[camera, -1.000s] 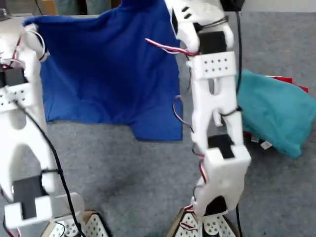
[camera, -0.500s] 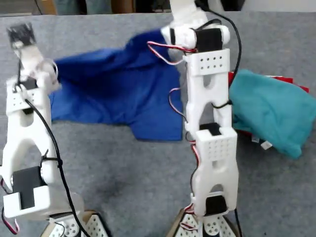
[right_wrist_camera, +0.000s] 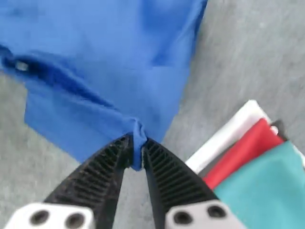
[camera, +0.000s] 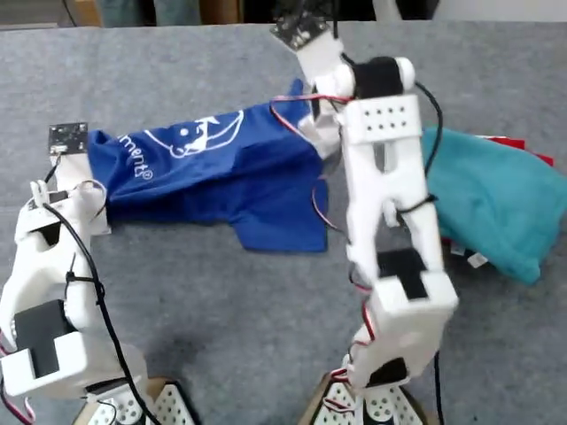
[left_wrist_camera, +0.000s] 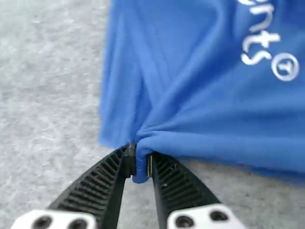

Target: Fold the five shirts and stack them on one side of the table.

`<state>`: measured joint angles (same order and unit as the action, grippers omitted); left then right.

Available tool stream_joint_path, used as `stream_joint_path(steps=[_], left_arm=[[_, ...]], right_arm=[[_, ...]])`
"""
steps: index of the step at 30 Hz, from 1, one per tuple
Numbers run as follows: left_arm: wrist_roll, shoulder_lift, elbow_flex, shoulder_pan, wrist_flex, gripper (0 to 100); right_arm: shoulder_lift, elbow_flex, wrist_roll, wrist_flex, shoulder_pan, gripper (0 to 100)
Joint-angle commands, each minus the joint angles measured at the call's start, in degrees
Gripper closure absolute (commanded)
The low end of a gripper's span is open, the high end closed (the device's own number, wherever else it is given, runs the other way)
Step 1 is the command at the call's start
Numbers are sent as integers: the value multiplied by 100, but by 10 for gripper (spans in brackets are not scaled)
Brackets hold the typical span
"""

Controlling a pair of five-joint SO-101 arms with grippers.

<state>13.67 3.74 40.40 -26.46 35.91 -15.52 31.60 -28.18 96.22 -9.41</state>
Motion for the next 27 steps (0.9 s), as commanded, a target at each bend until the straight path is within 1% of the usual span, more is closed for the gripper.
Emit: stream_joint_path(steps=[1,5,7,8,10,13,17,19,23,25,27], left_arm=[[53,-9,-22,-154,-44,971],[26,35,-505,-251,-185,971],[18,70,-1059,-295,-44,971],[18,158,-1446,-347,202,971],[18,422,-2229,-453,949,971],[18,905,-3266,-497,2013,971],[9,1758,-4198,-488,3262,971],[9,2242,-4409,-470,3727,971],[44,3314,-4479,-497,4369,971],[44,3912,-4479,-497,4818,971],[44,4571,-4523,-497,5125,971]], right_arm=[[1156,-1684,-202,-659,123,985],[2158,-3301,-132,-1662,167,985],[2809,-3697,237,-2075,290,985],[3196,-3785,448,-2215,343,985],[3978,-3881,747,-2444,404,985],[5068,-3873,967,-2725,378,985],[6290,-3873,1354,-3297,360,985],[6818,-3873,1468,-3648,360,985],[7600,-3767,1503,-4334,369,985],[7732,-3530,1503,-4448,378,985],[7776,-3090,1503,-4343,492,985]])
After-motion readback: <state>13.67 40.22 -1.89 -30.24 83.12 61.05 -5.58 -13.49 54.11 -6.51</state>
